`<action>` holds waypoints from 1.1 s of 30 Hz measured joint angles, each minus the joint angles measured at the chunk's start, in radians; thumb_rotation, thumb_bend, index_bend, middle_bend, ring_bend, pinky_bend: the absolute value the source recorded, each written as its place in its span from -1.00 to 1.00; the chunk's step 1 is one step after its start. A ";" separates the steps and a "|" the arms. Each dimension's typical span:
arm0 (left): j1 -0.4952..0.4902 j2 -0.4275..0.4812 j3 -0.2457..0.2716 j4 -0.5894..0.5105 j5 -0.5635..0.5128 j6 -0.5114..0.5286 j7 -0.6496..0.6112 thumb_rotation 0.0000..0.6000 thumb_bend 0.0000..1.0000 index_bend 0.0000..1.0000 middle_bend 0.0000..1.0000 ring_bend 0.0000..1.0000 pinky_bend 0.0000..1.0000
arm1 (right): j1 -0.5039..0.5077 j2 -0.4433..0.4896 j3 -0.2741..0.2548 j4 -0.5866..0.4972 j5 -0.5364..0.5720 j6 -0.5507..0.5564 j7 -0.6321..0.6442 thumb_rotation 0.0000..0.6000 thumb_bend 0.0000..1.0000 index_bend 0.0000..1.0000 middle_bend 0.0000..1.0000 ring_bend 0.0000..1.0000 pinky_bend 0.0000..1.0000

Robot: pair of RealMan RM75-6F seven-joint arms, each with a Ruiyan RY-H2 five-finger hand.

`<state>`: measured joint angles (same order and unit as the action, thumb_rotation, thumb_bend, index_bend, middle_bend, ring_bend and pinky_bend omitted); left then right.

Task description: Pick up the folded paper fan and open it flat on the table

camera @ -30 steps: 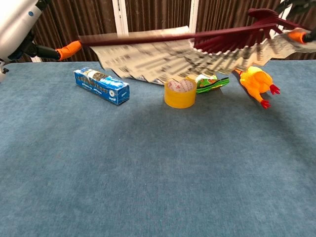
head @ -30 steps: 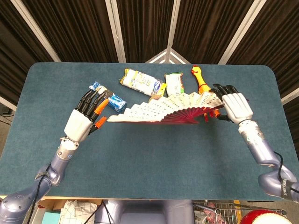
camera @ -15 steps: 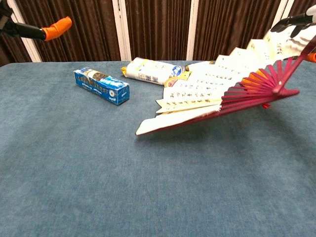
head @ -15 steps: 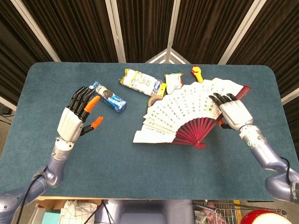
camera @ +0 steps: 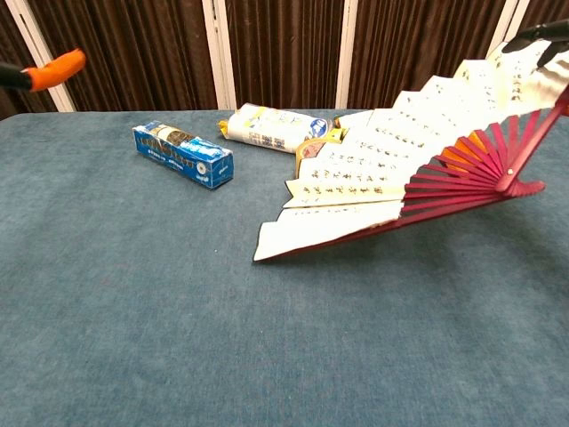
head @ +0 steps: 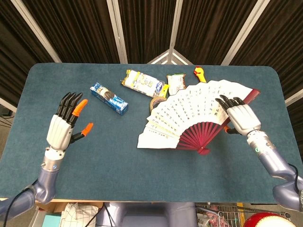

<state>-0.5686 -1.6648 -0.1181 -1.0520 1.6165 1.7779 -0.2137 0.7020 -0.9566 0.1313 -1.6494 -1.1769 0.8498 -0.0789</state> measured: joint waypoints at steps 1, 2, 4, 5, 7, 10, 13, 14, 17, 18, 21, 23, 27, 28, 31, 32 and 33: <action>0.017 0.017 0.009 -0.040 -0.007 -0.003 0.014 1.00 -0.16 -0.78 -1.00 -1.00 -1.00 | -0.002 0.000 -0.002 0.000 0.001 0.002 -0.008 1.00 -0.19 -1.00 -0.94 -0.68 -0.81; 0.034 0.035 0.019 -0.082 -0.014 -0.005 0.030 1.00 -0.16 -0.77 -1.00 -1.00 -1.00 | -0.007 -0.002 -0.006 0.002 0.004 0.007 -0.020 1.00 -0.19 -1.00 -0.94 -0.68 -0.81; 0.080 0.081 0.043 -0.181 -0.034 -0.011 0.074 1.00 -0.16 -0.77 -1.00 -1.00 -1.00 | -0.015 -0.009 -0.011 0.011 0.008 0.020 -0.037 1.00 -0.20 -1.00 -0.94 -0.68 -0.81; 0.101 0.104 0.054 -0.222 -0.045 -0.013 0.095 1.00 -0.16 -0.77 -1.00 -1.00 -1.00 | -0.020 -0.016 -0.014 0.021 0.010 0.030 -0.049 1.00 -0.20 -1.00 -0.94 -0.67 -0.81; 0.155 0.159 0.078 -0.309 -0.073 -0.017 0.142 1.00 -0.16 -0.77 -1.00 -1.00 -1.00 | -0.029 -0.031 -0.019 0.040 0.013 0.048 -0.066 1.00 -0.20 -1.00 -0.94 -0.66 -0.81; 0.223 0.227 0.104 -0.380 -0.119 -0.022 0.179 1.00 -0.16 -0.78 -1.00 -1.00 -1.00 | -0.045 -0.060 -0.023 0.075 0.014 0.082 -0.081 1.00 -0.20 -1.00 -0.94 -0.64 -0.81; 0.248 0.249 0.114 -0.395 -0.146 -0.039 0.159 1.00 -0.16 -0.78 -1.00 -1.00 -1.00 | -0.064 -0.094 -0.023 0.113 0.011 0.127 -0.083 1.00 -0.20 -1.00 -0.94 -0.63 -0.81; 0.254 0.253 0.116 -0.394 -0.153 -0.048 0.149 1.00 -0.16 -0.78 -1.00 -1.00 -1.00 | -0.073 -0.108 -0.023 0.131 0.009 0.142 -0.083 1.00 -0.20 -1.00 -0.94 -0.63 -0.81; 0.266 0.260 0.119 -0.383 -0.170 -0.081 0.119 1.00 -0.16 -0.78 -1.00 -1.00 -1.00 | -0.091 -0.130 -0.037 0.167 -0.002 0.155 -0.096 1.00 -0.20 -1.00 -0.94 -0.63 -0.81; 0.268 0.261 0.119 -0.378 -0.172 -0.093 0.111 1.00 -0.16 -0.78 -1.00 -1.00 -1.00 | -0.093 -0.133 -0.043 0.172 -0.006 0.155 -0.105 1.00 -0.20 -1.00 -0.94 -0.63 -0.81; 0.271 0.260 0.116 -0.367 -0.162 -0.100 0.102 1.00 -0.16 -0.78 -1.00 -1.00 -1.00 | -0.100 -0.136 -0.062 0.181 -0.018 0.155 -0.151 1.00 -0.20 -1.00 -0.94 -0.63 -0.81; 0.273 0.258 0.113 -0.362 -0.149 -0.097 0.097 1.00 -0.16 -0.78 -1.00 -1.00 -1.00 | -0.102 -0.135 -0.075 0.182 -0.022 0.152 -0.197 1.00 -0.20 -1.00 -0.94 -0.62 -0.81; 0.278 0.251 0.106 -0.349 -0.142 -0.107 0.084 1.00 -0.16 -0.78 -1.00 -1.00 -1.00 | -0.102 -0.127 -0.096 0.167 -0.021 0.145 -0.307 1.00 -0.20 -1.00 -0.94 -0.57 -0.81; 0.278 0.250 0.105 -0.347 -0.141 -0.111 0.082 1.00 -0.16 -0.78 -1.00 -1.00 -1.00 | -0.101 -0.125 -0.100 0.161 -0.018 0.144 -0.337 1.00 -0.20 -1.00 -0.94 -0.56 -0.81; 0.280 0.247 0.101 -0.344 -0.134 -0.119 0.080 1.00 -0.16 -0.78 -1.00 -1.00 -1.00 | -0.098 -0.117 -0.113 0.131 0.001 0.139 -0.439 1.00 -0.20 -1.00 -0.94 -0.56 -0.81; 0.281 0.246 0.101 -0.343 -0.131 -0.119 0.080 1.00 -0.16 -0.78 -1.00 -1.00 -1.00 | -0.097 -0.115 -0.117 0.116 0.012 0.138 -0.480 1.00 -0.20 -1.00 -0.94 -0.56 -0.81; 0.282 0.245 0.100 -0.343 -0.126 -0.119 0.081 1.00 -0.16 -0.78 -1.00 -1.00 -1.00 | -0.096 -0.113 -0.120 0.106 0.021 0.137 -0.509 1.00 -0.20 -1.00 -0.94 -0.56 -0.81</action>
<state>-0.2865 -1.4194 -0.0179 -1.3946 1.4908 1.6585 -0.1328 0.6064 -1.0698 0.0117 -1.5438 -1.1560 0.9871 -0.5882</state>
